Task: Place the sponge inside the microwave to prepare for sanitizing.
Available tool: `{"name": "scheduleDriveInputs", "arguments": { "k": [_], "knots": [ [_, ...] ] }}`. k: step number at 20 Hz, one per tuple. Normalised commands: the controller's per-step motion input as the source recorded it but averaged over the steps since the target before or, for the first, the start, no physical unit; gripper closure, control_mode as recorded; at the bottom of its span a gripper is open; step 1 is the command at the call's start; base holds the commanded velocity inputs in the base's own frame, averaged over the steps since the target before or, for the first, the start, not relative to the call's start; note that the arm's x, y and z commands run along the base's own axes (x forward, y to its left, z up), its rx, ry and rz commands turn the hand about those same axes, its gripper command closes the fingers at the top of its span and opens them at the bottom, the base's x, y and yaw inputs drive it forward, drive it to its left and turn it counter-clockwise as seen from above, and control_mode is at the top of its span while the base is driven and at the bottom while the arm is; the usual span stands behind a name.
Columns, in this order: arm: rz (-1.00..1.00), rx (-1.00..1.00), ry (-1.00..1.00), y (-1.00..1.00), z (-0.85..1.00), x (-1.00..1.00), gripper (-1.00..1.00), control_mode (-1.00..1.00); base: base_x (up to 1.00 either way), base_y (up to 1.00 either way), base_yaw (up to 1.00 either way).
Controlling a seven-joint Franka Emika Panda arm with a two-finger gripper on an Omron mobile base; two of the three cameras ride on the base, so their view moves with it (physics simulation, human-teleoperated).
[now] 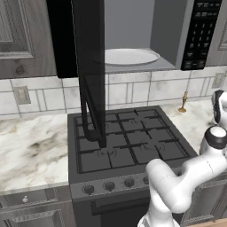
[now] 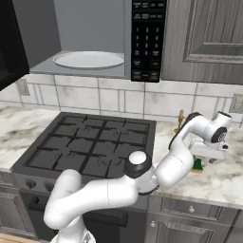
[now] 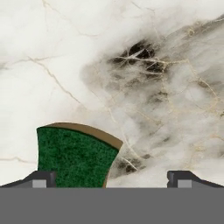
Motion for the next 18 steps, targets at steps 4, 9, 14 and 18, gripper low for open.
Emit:
{"name": "scheduleDriveInputs", "arguments": {
  "k": [4, 9, 14, 18],
  "knots": [
    [-0.04, 0.00, -0.05, 0.06, -0.05, -0.11, -1.00, -1.00, 0.00, 0.00, 0.00],
    [-0.04, 0.00, -0.03, 0.19, -0.08, 0.00, -1.00, -1.00, 0.00, 0.00, 0.00],
    [-0.05, -0.02, -0.14, 0.26, -0.08, -0.07, -1.00, -1.00, 0.00, 0.00, 0.00],
    [-0.07, -0.07, -0.11, 0.16, -0.13, -0.10, -1.00, -1.00, 0.00, 0.00, 0.00]
  ]
}}
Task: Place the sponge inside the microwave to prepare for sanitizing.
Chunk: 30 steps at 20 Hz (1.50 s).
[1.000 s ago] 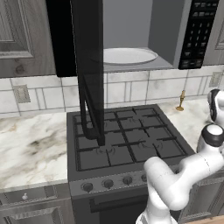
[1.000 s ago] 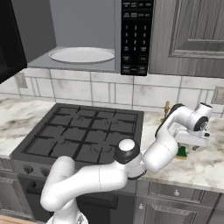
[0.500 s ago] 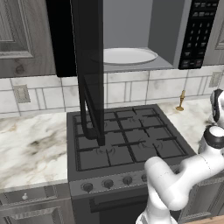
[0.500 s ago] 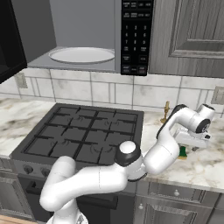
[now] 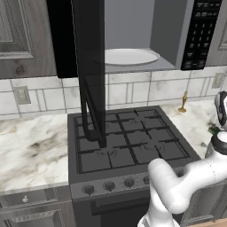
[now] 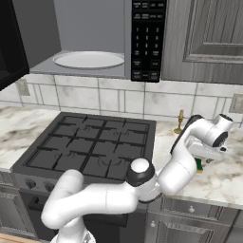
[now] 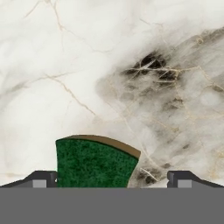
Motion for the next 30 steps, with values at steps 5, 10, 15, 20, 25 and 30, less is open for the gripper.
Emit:
{"name": "scheduleDriveInputs", "arguments": {
  "k": [5, 10, 15, 20, 25, 30],
  "knots": [
    [-0.05, -0.12, -0.12, 0.14, -0.12, -0.06, -1.00, -1.00, 0.00, 0.00, 0.00],
    [-0.03, -0.16, -0.08, 0.20, -0.17, -0.05, -1.00, -1.00, 0.00, 0.00, 0.00],
    [-0.02, -0.15, -0.02, 0.09, -0.19, 0.00, -1.00, -1.00, 0.00, 0.00, 0.00],
    [-0.04, -0.08, 0.00, -0.02, -0.27, 0.00, -1.00, -1.00, 0.00, 0.00, 0.00],
    [-0.03, -0.01, 0.02, -0.06, -0.30, 0.01, -1.00, -1.00, 0.00, 0.00, 0.00],
    [0.00, 0.00, 0.03, -0.10, -0.14, -0.05, 1.00, -1.00, 0.00, 0.00, 0.00]
  ]
}}
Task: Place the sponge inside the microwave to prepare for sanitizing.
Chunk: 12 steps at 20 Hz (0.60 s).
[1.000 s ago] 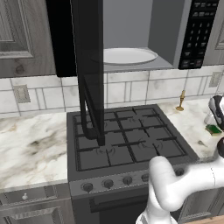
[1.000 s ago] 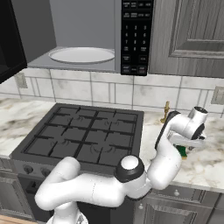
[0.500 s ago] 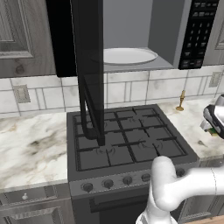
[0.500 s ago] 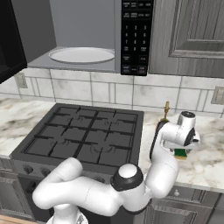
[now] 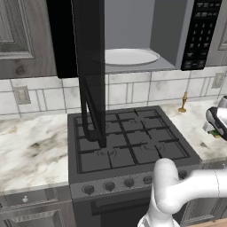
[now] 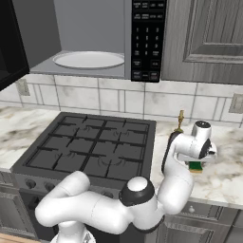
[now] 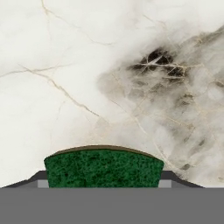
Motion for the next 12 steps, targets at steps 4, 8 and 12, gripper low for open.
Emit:
{"name": "scheduleDriveInputs", "arguments": {
  "k": [4, 8, 12],
  "knots": [
    [0.00, 0.00, 0.08, -0.01, -0.06, -0.15, 1.00, -1.00, 0.00, 0.00, 0.00],
    [0.00, 0.00, 0.05, 0.03, 0.09, -0.35, 1.00, -1.00, 0.00, 0.00, 0.00],
    [-0.01, 0.02, 0.02, 0.15, 0.35, -0.49, 1.00, -1.00, 0.00, 0.00, 0.00]
  ]
}}
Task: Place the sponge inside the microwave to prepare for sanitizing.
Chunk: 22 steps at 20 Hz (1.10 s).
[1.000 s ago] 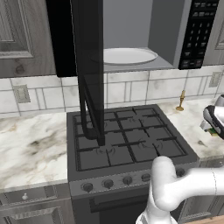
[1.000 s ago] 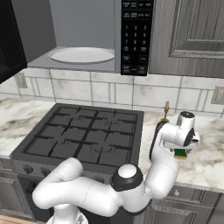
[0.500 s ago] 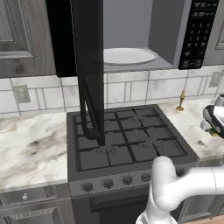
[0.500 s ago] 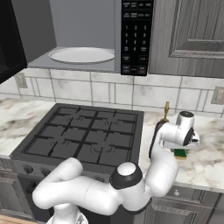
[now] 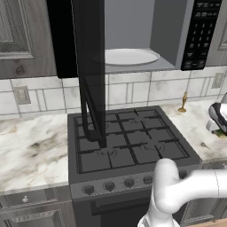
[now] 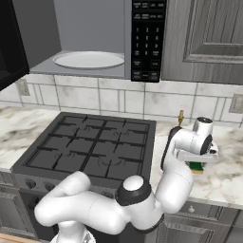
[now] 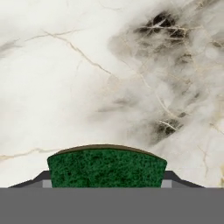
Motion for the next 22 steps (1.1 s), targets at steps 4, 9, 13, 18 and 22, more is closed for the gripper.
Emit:
{"name": "scheduleDriveInputs", "arguments": {
  "k": [4, 9, 13, 18, 22],
  "knots": [
    [-0.04, 0.00, -0.08, 0.34, 0.49, -0.48, 1.00, -1.00, 0.00, 0.00, 0.00],
    [-0.07, 0.00, -0.05, 0.39, 0.52, -0.45, 1.00, -1.00, 0.00, 0.00, 0.00],
    [-0.08, 0.00, 0.00, 0.40, 0.49, -0.44, 1.00, -1.00, 0.00, 0.00, 0.00],
    [-0.06, 0.00, -0.04, 0.45, 0.55, -0.43, 1.00, -1.00, 0.00, 0.00, 0.00],
    [-0.01, 0.00, -0.05, 0.50, 0.56, -0.35, 1.00, -1.00, 0.00, 0.00, 0.00]
  ]
}}
